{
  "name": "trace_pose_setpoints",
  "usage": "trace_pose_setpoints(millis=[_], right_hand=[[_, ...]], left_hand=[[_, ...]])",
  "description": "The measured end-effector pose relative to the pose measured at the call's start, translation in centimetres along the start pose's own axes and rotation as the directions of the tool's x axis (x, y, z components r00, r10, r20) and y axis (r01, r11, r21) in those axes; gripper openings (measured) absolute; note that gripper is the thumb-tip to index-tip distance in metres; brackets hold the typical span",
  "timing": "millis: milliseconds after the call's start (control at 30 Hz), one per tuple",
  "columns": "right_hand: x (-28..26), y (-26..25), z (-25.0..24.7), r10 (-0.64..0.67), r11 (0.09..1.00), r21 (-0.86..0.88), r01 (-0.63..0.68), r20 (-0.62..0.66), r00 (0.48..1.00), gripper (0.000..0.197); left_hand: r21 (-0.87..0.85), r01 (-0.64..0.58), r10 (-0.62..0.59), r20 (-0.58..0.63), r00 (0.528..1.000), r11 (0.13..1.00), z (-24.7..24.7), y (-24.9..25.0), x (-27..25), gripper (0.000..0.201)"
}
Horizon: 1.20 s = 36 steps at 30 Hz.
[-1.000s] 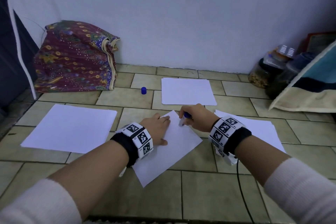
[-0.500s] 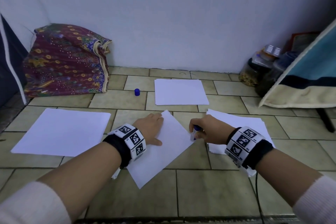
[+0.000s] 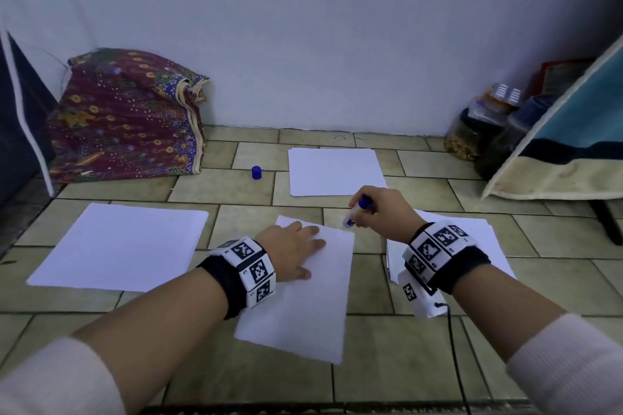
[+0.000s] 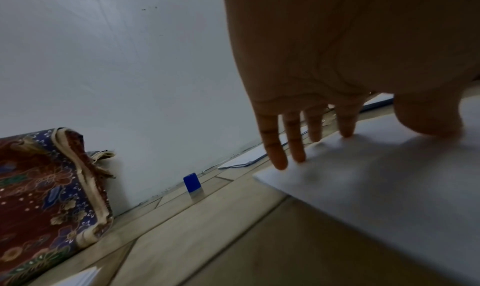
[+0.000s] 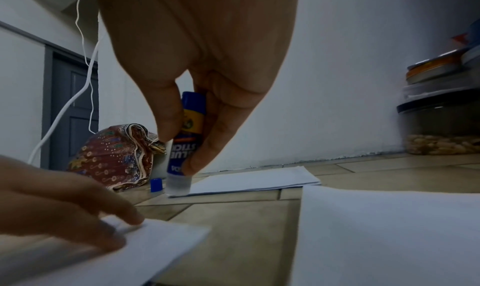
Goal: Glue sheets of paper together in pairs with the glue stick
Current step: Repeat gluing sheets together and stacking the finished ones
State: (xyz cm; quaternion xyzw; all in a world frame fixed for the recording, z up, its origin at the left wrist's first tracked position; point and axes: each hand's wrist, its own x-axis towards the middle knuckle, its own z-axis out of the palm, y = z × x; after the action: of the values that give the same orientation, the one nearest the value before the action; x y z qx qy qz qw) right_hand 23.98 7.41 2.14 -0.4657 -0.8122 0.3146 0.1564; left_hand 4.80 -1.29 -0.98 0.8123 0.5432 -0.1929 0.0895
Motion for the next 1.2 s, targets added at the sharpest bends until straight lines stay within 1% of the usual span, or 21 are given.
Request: trace_pose_setpoints(millis=[100, 167, 267, 333, 367, 433, 533, 600, 700, 800, 900, 967, 1100, 1200], right_hand=[[0.7, -0.4, 0.8, 0.010, 1.000, 0.011, -0.010, -0.009, 1.000, 0.008], [1.2, -0.7, 1.3, 0.015, 1.000, 0.019, -0.015, -0.017, 1.000, 0.008], [2.0, -1.3, 2.1, 0.021, 0.999, 0.027, -0.020, -0.023, 1.000, 0.007], [2.7, -1.7, 2.8, 0.026, 1.000, 0.017, -0.026, -0.026, 0.999, 0.009], [3.0, -1.9, 3.2, 0.029, 1.000, 0.009, -0.029, -0.031, 0.999, 0.009], [3.7, -2.3, 4.0, 0.032, 0.999, -0.004, -0.032, -0.040, 0.999, 0.012], [4.5, -3.0, 4.9, 0.034, 0.999, -0.025, -0.035, -0.036, 0.999, 0.017], [5.0, -3.3, 5.3, 0.031, 0.999, -0.021, -0.032, -0.030, 0.999, 0.018], [5.4, -3.6, 5.8, 0.038, 0.999, -0.018, -0.038, 0.015, 0.999, 0.019], [5.5, -3.6, 5.7, 0.028, 0.997, -0.076, -0.025, 0.037, 0.999, 0.019], [5.4, -3.7, 5.2, -0.015, 0.970, -0.241, 0.046, 0.129, 0.992, 0.021], [4.9, -3.9, 4.8, -0.031, 0.945, -0.314, 0.092, 0.193, 0.981, 0.023], [3.0, -4.1, 3.8, -0.051, 0.925, -0.349, 0.154, 0.287, 0.957, 0.022], [1.1, -4.1, 3.1, -0.084, 0.907, -0.362, 0.217, 0.350, 0.933, 0.021]], left_hand=[[-0.001, 0.104, -0.104, -0.040, 0.994, 0.995, 0.2, -0.5, -0.2, 0.068], [-0.062, 0.152, -0.155, -0.057, 0.986, 0.986, 0.5, -0.9, -0.3, 0.073], [-0.171, 0.186, -0.202, -0.079, 0.976, 0.968, 0.8, -1.4, -0.3, 0.077], [-0.161, 0.183, -0.197, -0.075, 0.978, 0.970, 0.8, -1.5, -0.2, 0.080], [-0.154, 0.177, -0.188, -0.057, 0.981, 0.972, 0.9, -1.6, 0.0, 0.082], [-0.163, 0.176, -0.176, 0.016, 0.984, 0.971, 1.0, -1.6, 0.5, 0.083], [-0.184, 0.220, -0.197, 0.135, 0.971, 0.958, 1.4, -1.4, 1.1, 0.080], [-0.193, 0.236, -0.206, 0.162, 0.965, 0.952, 1.5, -1.3, 1.3, 0.080], [-0.204, 0.241, -0.208, 0.172, 0.963, 0.949, 1.2, -1.3, 1.3, 0.081], [-0.217, 0.242, -0.207, 0.175, 0.963, 0.946, 1.3, -1.4, 1.2, 0.081], [-0.229, 0.237, -0.200, 0.173, 0.964, 0.944, 1.4, -1.5, 1.2, 0.081], [-0.234, 0.235, -0.199, 0.169, 0.965, 0.943, 1.5, -1.5, 1.1, 0.081], [-0.227, 0.234, -0.202, 0.158, 0.967, 0.945, 1.5, -1.4, 0.9, 0.079], [-0.204, 0.234, -0.200, 0.174, 0.964, 0.950, 1.3, -1.5, 0.9, 0.080]])
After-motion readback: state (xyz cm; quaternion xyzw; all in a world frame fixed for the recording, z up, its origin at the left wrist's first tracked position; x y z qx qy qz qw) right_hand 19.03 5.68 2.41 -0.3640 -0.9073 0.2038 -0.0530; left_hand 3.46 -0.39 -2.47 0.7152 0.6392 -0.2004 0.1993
